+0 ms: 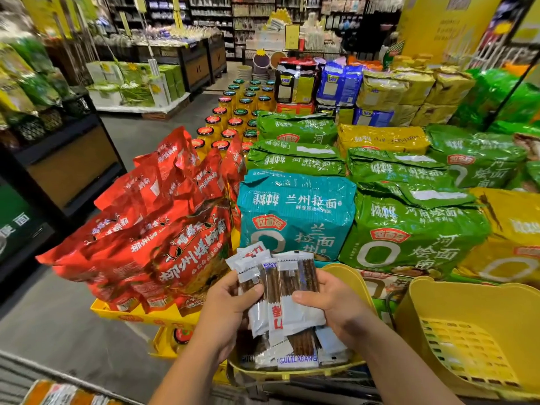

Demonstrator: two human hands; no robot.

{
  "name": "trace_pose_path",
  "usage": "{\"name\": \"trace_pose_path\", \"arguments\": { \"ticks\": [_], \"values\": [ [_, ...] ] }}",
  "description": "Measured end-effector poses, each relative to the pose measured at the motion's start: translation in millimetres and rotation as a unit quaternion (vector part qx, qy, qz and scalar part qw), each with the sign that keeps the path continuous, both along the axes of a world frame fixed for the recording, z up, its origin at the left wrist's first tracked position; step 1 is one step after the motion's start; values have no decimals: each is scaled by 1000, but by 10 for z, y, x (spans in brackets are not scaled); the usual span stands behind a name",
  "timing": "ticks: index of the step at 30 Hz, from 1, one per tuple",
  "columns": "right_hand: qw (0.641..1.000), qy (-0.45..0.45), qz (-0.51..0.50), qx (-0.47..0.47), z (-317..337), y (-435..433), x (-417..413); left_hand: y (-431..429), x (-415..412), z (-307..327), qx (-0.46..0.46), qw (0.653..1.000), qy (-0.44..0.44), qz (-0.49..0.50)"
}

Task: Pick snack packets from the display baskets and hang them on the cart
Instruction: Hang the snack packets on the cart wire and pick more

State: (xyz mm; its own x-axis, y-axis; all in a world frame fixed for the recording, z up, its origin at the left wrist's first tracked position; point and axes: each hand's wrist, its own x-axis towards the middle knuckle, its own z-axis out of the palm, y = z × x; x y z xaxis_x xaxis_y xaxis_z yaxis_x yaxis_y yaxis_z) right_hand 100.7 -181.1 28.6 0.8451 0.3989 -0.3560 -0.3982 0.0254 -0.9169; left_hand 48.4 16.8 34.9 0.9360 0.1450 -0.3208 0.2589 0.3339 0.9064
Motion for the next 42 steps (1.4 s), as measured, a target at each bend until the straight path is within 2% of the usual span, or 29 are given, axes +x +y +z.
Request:
{"name": "trace_pose_path", "arguments": {
  "ticks": [7,10,12,16,18,22,24,27,30,32,35,38,42],
  "values": [
    [1000,25,2,11,3,105,14,-5,35,11,109,992,-50,-40],
    [999,47,-7,-6,-3,63,77,21,30,16,52,998,-24,-41],
    [998,53,-6,-20,4,11,128,86,25,-17,43,999,-19,-17],
    [997,58,34,-27,-22,-136,164,355,14,-120,143,985,-53,87],
    [995,56,50,-70,-64,-242,186,519,14,-177,169,976,-58,122],
    [968,41,45,-244,-293,-232,262,694,13,-199,159,969,-62,176],
    [956,57,39,-287,-417,-24,224,688,7,-233,155,970,-57,179],
    [950,81,26,-302,-623,330,163,622,-5,-272,146,975,-50,162],
    [908,27,90,-409,-606,466,130,598,-10,-233,135,979,-58,139],
    [906,37,82,-414,-546,358,146,615,-12,-197,149,978,-63,131],
    [926,60,3,-374,-393,56,215,622,-11,-183,145,978,-72,130],
    [891,28,-38,-452,-343,-132,264,582,-8,-175,138,980,-71,125],
    [852,75,72,-514,-436,82,144,533,44,-215,140,983,-65,101]
  ]
}}
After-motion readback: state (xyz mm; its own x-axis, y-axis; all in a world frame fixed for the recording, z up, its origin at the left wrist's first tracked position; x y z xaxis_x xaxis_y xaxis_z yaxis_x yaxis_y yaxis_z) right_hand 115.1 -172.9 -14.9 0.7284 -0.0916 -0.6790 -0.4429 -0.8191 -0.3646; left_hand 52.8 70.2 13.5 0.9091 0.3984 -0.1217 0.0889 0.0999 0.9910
